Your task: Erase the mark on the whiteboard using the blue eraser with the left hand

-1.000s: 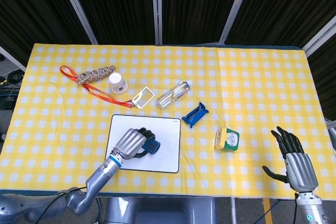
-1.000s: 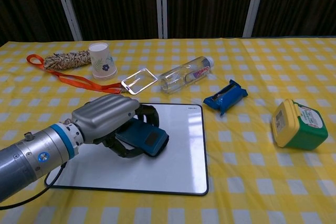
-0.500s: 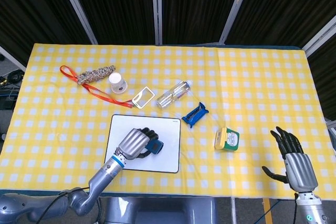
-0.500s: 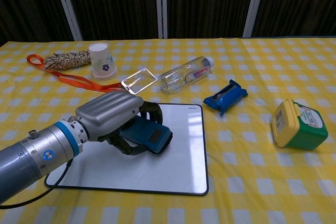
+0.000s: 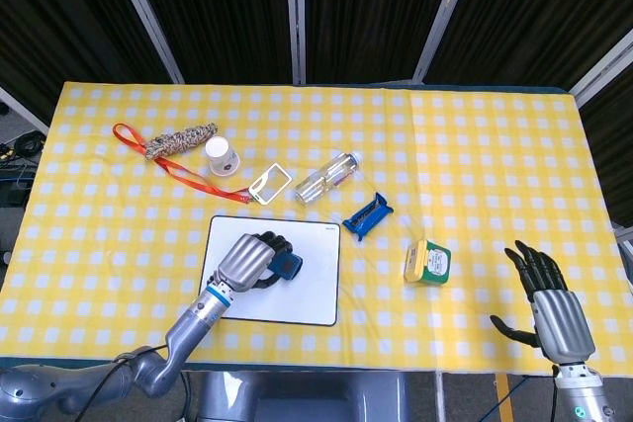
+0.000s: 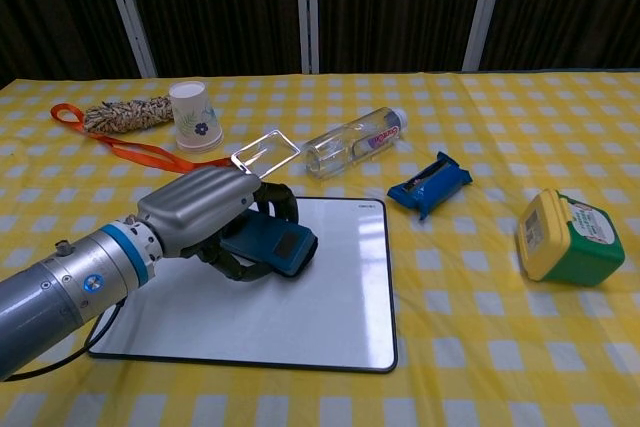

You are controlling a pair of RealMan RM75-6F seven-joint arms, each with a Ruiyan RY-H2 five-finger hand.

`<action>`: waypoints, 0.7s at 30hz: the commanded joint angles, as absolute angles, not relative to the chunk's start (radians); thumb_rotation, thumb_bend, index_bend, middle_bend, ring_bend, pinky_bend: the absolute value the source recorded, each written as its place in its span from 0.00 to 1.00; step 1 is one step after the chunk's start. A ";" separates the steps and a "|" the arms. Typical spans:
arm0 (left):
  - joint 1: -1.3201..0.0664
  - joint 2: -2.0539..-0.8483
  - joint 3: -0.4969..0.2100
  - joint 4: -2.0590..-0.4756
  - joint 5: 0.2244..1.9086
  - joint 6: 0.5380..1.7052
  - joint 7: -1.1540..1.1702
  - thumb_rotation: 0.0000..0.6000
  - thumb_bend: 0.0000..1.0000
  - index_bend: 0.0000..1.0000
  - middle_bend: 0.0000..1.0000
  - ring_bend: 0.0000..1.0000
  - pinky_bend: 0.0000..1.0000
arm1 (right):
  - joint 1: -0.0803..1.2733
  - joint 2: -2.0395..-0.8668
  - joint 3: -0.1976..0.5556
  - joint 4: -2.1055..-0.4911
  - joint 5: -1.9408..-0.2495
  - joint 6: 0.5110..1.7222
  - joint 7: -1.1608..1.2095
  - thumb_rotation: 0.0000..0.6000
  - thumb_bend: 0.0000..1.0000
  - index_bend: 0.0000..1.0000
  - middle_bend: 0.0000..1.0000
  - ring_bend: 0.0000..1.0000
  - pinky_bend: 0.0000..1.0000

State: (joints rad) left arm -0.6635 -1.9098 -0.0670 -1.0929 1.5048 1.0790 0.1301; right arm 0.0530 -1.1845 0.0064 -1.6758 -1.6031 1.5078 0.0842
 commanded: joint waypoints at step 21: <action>-0.654 -1.984 -0.072 -0.937 1.520 1.131 -0.055 1.00 0.57 0.78 0.58 0.54 0.51 | 0.052 -1.190 0.001 -1.674 -1.616 1.513 0.083 1.00 0.07 0.00 0.00 0.00 0.00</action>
State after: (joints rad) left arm -0.6532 -1.9813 -0.0739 -0.9385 1.5173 1.1291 -0.0521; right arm 0.0523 -1.1897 0.0009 -1.6737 -1.6157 1.5129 0.0828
